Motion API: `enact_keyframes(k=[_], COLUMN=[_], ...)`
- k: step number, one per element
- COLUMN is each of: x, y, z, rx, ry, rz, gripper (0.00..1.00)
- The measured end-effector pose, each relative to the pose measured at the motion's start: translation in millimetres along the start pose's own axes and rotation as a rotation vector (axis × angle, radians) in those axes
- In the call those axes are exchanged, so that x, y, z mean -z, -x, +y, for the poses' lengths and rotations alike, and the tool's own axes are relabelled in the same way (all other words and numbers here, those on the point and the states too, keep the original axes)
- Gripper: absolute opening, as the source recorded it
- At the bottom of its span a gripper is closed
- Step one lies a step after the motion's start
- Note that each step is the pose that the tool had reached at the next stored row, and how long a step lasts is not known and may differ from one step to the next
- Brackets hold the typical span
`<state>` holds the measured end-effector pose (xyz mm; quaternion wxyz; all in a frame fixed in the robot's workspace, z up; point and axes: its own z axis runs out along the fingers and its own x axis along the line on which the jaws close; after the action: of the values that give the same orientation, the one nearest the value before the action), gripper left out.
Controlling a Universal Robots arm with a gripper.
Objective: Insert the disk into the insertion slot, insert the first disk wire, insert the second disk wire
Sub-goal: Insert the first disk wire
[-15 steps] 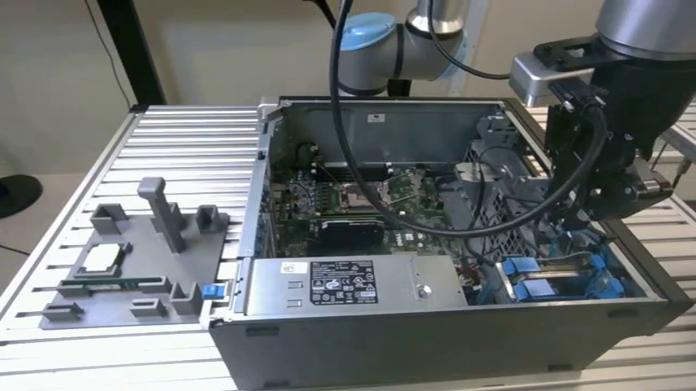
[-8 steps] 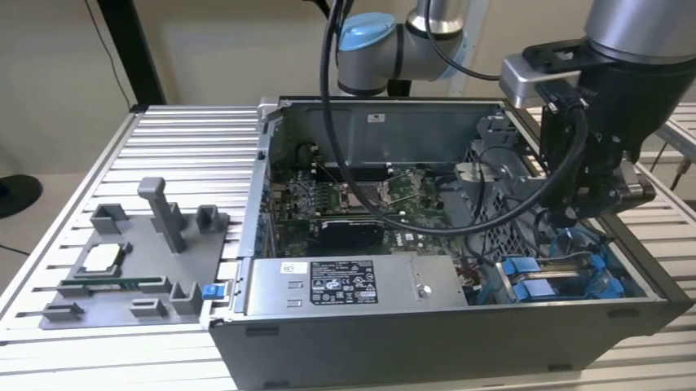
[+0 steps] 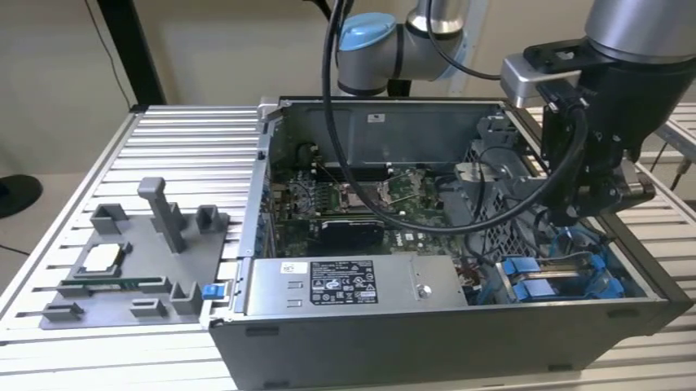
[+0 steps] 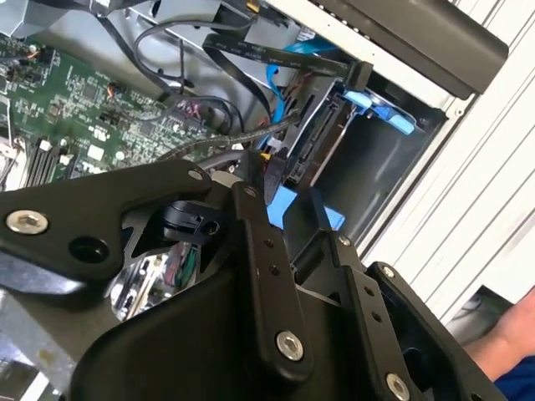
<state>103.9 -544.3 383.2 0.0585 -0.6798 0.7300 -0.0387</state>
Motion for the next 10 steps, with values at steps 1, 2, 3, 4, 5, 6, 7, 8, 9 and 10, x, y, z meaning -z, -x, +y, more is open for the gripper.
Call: enact_keyframes(k=[1,2,3,4,5,6,7,8,9,10], x=[-0.2,-0.5,-0.6,-0.9,-1.3,-1.6,-2.0,-2.2,-2.3,-2.4], y=[0.3,0.5,0.6,0.6,0.7,0.8,0.8,0.8,0.8,0.8], z=[-1.5,-2.8,-3.2,-3.2,-3.2,-3.1,-3.1,-3.1,-3.0,-3.0], rx=[0.000,0.001,0.001,0.001,0.001,0.001,0.002,0.002,0.002,0.002], ry=[-0.0003,-0.0008,-0.0011,-0.0015,-0.0019,-0.0023,-0.0026,-0.0031,-0.0037,-0.0041], rz=[0.0000,-0.0002,-0.0002,-0.0002,-0.0004,-0.0005,-0.0004,-0.0005,-0.0004,-0.0005], gripper=[1.00,1.00,1.00,1.00,1.00,1.00,1.00,1.00,0.00,0.00])
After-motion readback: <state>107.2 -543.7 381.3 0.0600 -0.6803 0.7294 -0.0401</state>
